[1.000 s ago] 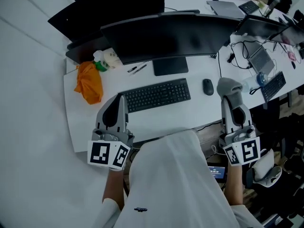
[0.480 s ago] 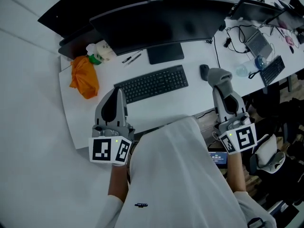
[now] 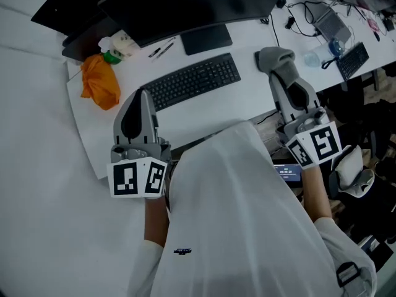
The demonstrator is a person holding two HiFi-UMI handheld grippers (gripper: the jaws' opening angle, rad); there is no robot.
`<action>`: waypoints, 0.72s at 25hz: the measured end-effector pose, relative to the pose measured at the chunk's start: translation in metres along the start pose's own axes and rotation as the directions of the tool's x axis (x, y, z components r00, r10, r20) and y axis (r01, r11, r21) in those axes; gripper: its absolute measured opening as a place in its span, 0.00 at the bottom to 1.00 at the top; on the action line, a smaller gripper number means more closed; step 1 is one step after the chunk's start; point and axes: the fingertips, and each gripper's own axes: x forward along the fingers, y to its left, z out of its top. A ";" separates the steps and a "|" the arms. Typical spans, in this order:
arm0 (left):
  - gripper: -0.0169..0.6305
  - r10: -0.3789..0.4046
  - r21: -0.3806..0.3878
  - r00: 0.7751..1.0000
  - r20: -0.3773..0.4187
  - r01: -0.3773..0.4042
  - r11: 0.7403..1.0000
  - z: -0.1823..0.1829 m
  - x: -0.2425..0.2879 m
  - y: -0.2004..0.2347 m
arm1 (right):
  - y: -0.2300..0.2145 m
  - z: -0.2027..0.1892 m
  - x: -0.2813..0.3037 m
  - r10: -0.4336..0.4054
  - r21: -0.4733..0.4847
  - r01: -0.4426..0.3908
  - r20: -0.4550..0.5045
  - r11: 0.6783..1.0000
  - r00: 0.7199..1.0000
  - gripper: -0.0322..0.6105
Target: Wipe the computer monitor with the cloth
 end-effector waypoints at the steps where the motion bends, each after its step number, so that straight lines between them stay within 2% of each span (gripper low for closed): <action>1: 0.05 -0.001 -0.004 1.000 0.001 0.001 1.000 0.000 -0.001 0.000 | 0.001 -0.001 0.000 0.001 -0.004 -0.001 -0.012 1.000 1.000 0.08; 18: 0.05 -0.036 -0.006 0.999 0.004 0.036 0.999 -0.003 0.000 -0.013 | 0.009 -0.004 -0.008 0.007 -0.017 -0.008 -0.031 1.000 1.000 0.08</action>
